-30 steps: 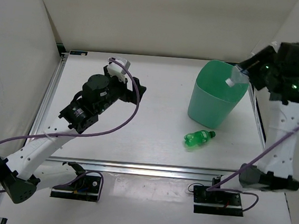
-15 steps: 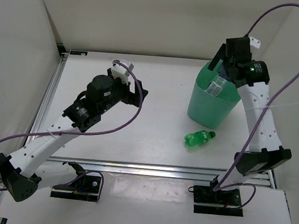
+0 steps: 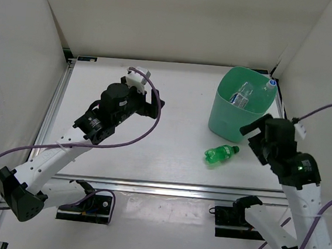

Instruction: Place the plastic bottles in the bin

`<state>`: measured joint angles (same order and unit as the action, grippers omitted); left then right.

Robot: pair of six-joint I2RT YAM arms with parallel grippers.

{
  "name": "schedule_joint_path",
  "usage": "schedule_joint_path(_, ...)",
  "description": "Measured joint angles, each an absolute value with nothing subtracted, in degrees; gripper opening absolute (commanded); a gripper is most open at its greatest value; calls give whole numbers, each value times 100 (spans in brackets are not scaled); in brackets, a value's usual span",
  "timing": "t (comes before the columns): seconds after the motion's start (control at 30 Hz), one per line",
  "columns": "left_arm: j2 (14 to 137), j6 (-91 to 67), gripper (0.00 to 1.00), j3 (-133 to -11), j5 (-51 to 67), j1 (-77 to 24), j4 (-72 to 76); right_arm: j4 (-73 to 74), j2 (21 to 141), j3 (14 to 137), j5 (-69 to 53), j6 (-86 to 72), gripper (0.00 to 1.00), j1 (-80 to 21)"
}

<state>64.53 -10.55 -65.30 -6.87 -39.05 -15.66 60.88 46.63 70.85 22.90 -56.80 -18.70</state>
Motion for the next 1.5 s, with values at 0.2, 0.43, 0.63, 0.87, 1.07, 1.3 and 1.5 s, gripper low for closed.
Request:
schedule_joint_path(0.2, 6453, -1055, 100, -6530, -707, -3905, -1573, 6178, 4215, 5621, 1778, -7201, 99, -1872)
schedule_joint_path(0.43, 6442, -1100, 100, -6431, -701, -3905, -1573, 5988, 4462, 4967, 1437, -8001, 99, -1778)
schedule_joint_path(0.63, 6248, -1164, 100, -6101, -703, -3905, -1653, 5446, 4967, 4154, 847, -8252, 99, -1168)
schedule_joint_path(0.87, 5789, -1238, 100, -5894, -718, -3905, -1673, 4442, 5684, 3771, 185, -7898, 99, -462)
schedule_joint_path(1.07, 5723, -1256, 100, -5854, -819, -3905, -1684, 3793, 6578, 3865, -320, -7507, 99, -412)
schedule_joint_path(1.3, 5806, -1253, 100, -5854, -878, -3879, -1747, 3448, 7651, 4191, -698, -7286, 92, -408)
schedule_joint_path(1.5, 5806, -1245, 100, -5865, -1009, -3861, -1874, 3395, 7701, 4115, -770, -7317, 58, -370)
